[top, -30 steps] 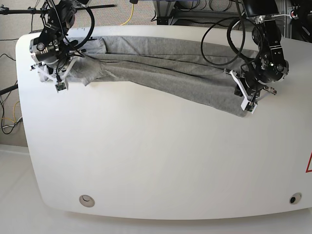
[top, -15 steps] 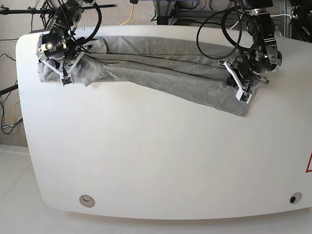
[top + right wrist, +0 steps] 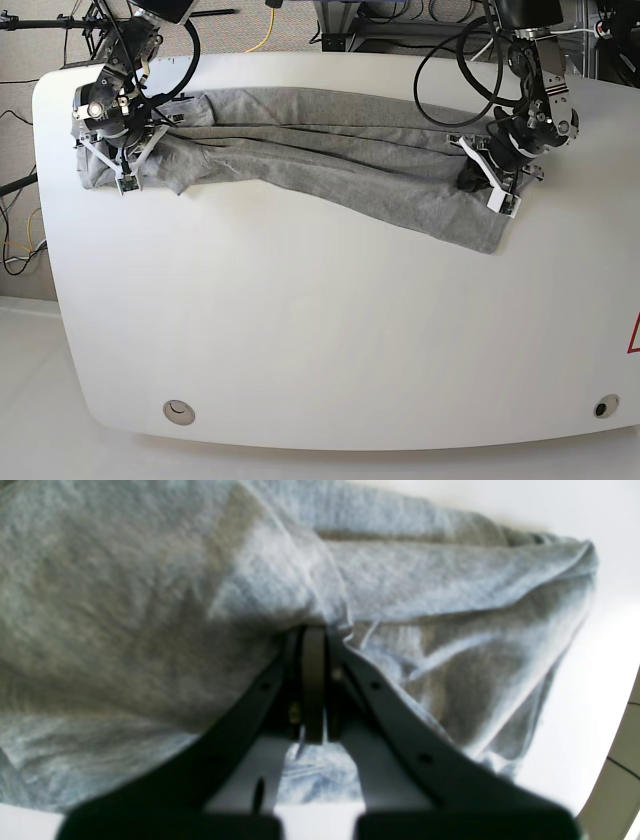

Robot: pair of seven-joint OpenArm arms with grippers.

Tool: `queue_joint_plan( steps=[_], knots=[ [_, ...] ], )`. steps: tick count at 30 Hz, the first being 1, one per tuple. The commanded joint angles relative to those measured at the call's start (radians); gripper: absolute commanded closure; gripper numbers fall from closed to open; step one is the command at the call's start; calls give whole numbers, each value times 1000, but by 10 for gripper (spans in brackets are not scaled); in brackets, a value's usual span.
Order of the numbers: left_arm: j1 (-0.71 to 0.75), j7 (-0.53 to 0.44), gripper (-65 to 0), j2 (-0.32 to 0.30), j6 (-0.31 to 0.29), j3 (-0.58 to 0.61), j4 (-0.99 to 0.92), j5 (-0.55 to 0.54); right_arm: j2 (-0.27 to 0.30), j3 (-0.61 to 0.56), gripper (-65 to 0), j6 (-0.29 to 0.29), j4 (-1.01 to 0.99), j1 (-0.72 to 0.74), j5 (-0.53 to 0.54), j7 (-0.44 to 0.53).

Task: Fold the T-shirt properly
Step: 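Hold both strip ends and straighten the strip, then open both grippers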

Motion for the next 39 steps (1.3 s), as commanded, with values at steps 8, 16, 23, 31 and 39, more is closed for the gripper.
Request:
queue_joint_plan(
  steps=[8,16,23,31,39],
  knots=[
    [-35,100,-4,-37,19,1,-28,85,-20,-8,0,19,-47,45,-6,-59],
    [-67,102,-4,-60,19,1,-29,87,-37,-10,0,19,-47,77,-6,-59],
    [-71,100,-4,-67,19,1,-29,87,-40,-33,0,19,-49,101,-3,-59],
    [-72,97,-4,-80,19,1,-29,87,-52,-129,0,19,-47,112,-4,-56],
    [-98,85,-4,-81,19,-1,-29,87,-60,-149,0,19,-49,143,-4,-54]
  ],
)
